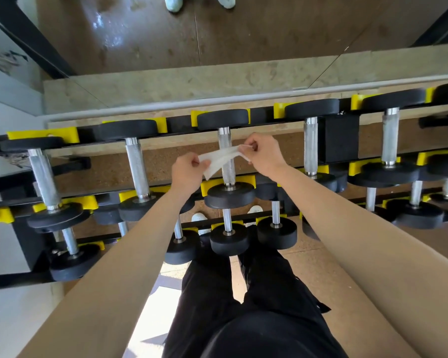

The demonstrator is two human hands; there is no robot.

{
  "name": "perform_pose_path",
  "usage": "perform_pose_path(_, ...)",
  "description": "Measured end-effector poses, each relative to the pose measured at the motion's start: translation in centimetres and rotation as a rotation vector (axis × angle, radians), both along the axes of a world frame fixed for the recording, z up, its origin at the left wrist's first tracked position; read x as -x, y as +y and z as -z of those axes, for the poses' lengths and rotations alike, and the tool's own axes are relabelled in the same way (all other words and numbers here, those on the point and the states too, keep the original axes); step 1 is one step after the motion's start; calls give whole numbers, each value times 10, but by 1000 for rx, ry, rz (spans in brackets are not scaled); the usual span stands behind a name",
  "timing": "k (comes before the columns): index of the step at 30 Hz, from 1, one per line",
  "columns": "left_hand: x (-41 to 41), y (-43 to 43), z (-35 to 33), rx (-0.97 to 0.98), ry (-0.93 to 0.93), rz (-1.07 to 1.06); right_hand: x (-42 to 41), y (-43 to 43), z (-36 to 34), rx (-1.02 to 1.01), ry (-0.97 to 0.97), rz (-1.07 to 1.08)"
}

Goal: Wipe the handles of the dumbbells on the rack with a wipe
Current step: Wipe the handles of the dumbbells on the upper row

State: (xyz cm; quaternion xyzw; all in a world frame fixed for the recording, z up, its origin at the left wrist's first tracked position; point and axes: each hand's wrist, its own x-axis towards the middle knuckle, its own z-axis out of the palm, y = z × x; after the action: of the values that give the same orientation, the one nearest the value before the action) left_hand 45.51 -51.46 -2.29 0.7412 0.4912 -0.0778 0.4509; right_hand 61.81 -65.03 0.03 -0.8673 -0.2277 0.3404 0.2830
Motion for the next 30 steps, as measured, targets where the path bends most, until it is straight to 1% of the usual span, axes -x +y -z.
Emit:
perform_pose_path(2, 2, -7, -2, 12, -52, 114, -8, -15, 5, 67, -19, 20)
perform_pose_path(3, 4, -7, -3, -8, -51, 130, -7, -19, 6, 86, -23, 2)
perform_pose_path(4, 6, -3, -2, -36, -31, 125, -2, -20, 5, 92, -14, -40)
perform_pose_path(7, 17, 9, 2, -91, 105, 113, 22, -17, 3, 79, 51, -212)
perform_pose_path(8, 19, 11, 1, -95, 131, 130, 25, -18, 4, 74, 55, -232)
perform_pose_path(10, 18, 8, -4, -76, 122, 215, 21, -26, 4, 98, 28, -224)
perform_pose_path(13, 16, -4, -13, -6, 70, 376, 6, -46, 7, 194, 4, -222)
perform_pose_path(15, 20, -5, -11, -33, 83, 397, 9, -47, 7, 215, 6, -267)
perform_pose_path(18, 30, 2, -5, -115, 179, 393, 26, -33, 3, 164, 54, -367)
perform_pose_path(20, 31, 4, -6, -117, 199, 408, 26, -30, 2, 161, 48, -377)
perform_pose_path(23, 23, -2, -13, -29, 117, 463, 11, -43, 10, 199, -31, -293)
perform_pose_path(24, 20, -3, -16, -29, 86, 456, 8, -46, 11, 207, -50, -261)
perform_pose_path(26, 14, 0, -17, -95, 43, 378, 8, -43, 13, 176, -85, -208)
perform_pose_path(30, 1, 17, -15, -187, 0, 95, 13, -11, 4, 25, -123, -79)
